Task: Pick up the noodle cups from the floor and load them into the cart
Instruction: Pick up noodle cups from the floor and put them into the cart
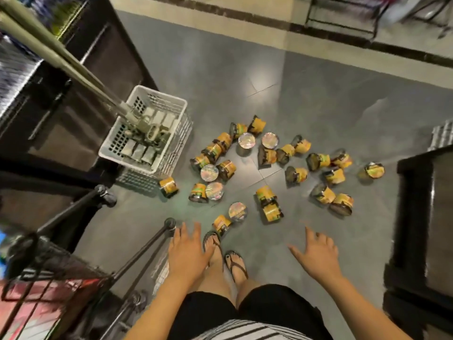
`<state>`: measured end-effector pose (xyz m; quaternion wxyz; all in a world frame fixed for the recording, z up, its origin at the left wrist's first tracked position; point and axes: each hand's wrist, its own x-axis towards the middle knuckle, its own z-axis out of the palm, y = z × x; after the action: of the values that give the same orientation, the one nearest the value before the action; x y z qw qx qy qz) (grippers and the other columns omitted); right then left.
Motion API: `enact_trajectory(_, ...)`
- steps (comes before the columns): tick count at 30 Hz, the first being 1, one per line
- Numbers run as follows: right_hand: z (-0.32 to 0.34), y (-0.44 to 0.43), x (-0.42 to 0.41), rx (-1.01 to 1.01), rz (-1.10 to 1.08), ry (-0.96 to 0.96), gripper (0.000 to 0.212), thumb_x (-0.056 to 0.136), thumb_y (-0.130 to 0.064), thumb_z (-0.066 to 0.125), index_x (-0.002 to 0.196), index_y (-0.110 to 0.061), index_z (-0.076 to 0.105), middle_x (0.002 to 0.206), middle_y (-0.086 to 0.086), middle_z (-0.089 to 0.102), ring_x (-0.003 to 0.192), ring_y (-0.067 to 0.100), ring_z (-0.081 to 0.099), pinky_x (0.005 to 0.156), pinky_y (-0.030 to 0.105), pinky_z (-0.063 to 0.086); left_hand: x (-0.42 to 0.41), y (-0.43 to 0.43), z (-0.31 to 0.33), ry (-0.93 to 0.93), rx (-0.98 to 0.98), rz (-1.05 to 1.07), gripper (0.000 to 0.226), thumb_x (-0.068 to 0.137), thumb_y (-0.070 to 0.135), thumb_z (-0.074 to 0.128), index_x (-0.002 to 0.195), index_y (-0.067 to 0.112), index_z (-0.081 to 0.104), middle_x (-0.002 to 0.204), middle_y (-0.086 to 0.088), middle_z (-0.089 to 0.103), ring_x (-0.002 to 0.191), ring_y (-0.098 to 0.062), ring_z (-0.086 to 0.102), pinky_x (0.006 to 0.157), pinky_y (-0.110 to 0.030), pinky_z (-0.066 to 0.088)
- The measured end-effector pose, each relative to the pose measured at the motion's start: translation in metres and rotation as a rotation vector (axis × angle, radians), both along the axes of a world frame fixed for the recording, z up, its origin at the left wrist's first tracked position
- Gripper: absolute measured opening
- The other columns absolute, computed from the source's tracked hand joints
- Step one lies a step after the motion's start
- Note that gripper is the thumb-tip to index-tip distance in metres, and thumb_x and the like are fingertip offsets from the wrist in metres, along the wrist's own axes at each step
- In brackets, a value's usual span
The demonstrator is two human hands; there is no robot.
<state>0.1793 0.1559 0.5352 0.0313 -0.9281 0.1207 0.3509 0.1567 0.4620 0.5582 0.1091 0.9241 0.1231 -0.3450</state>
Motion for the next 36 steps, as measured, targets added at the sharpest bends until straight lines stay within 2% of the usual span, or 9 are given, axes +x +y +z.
enact_trajectory(10, -0.009, -0.045, 0.043, 0.007, -0.213, 0.046, 0.076, 0.09, -0.063, 0.046, 0.148, -0.018, 0.027, 0.139, 0.02, 0.043, 0.131, 0.036, 0.034, 0.105, 0.042, 0.031, 0.039, -0.046, -0.032, 0.054, 0.025, -0.178, 0.087, 0.09, 0.07, 0.037, 0.155, 0.02, 0.01, 0.159, -0.019, 0.014, 0.146, -0.036, 0.015, 0.118, -0.042, 0.018)
enact_trajectory(16, -0.036, -0.104, 0.076, 0.085, -0.278, 0.142, 0.077, 0.085, -0.067, 0.049, 0.142, -0.016, 0.037, 0.136, 0.018, 0.046, 0.129, 0.037, 0.037, 0.103, 0.043, 0.035, 0.063, -0.117, -0.046, 0.031, 0.034, -0.096, 0.085, 0.09, 0.069, 0.04, 0.155, 0.022, 0.011, 0.16, -0.019, 0.012, 0.147, -0.034, 0.012, 0.118, -0.044, 0.017)
enact_trajectory(19, -0.061, -0.148, 0.093, 0.15, -0.259, 0.227, 0.086, 0.081, -0.073, 0.051, 0.142, -0.013, 0.037, 0.137, 0.02, 0.046, 0.13, 0.039, 0.036, 0.103, 0.045, 0.035, 0.072, -0.164, -0.056, -0.013, -0.018, 0.013, 0.081, 0.091, 0.062, 0.046, 0.154, 0.02, 0.018, 0.16, -0.017, 0.014, 0.147, -0.033, 0.016, 0.116, -0.046, 0.021)
enact_trajectory(24, -0.097, -0.224, 0.113, 0.12, -0.258, 0.245, 0.095, 0.076, -0.079, 0.051, 0.142, -0.012, 0.037, 0.14, 0.02, 0.044, 0.132, 0.04, 0.035, 0.102, 0.046, 0.037, 0.081, -0.228, -0.092, -0.055, -0.062, 0.146, 0.081, 0.088, 0.059, 0.055, 0.152, 0.018, 0.027, 0.158, -0.019, 0.021, 0.144, -0.034, 0.023, 0.116, -0.045, 0.022)
enact_trajectory(30, -0.191, -0.251, 0.127, 0.182, -0.373, 0.317, 0.108, 0.069, -0.083, 0.054, 0.149, -0.017, 0.026, 0.148, 0.02, 0.034, 0.137, 0.041, 0.03, 0.107, 0.049, 0.034, 0.1, -0.259, -0.196, -0.076, -0.076, 0.14, 0.084, 0.084, 0.063, 0.056, 0.152, 0.02, 0.029, 0.158, -0.019, 0.02, 0.144, -0.035, 0.021, 0.116, -0.047, 0.022)
enact_trajectory(36, -0.365, -0.212, 0.143, 0.337, -0.367, 0.288, 0.11, 0.068, -0.085, 0.053, 0.153, -0.025, 0.016, 0.154, 0.015, 0.029, 0.142, 0.039, 0.019, 0.109, 0.049, 0.03, 0.131, -0.261, -0.386, -0.103, -0.051, 0.093, 0.093, 0.08, 0.076, 0.041, 0.154, 0.024, 0.019, 0.16, -0.017, 0.012, 0.147, -0.034, 0.014, 0.118, -0.045, 0.017)
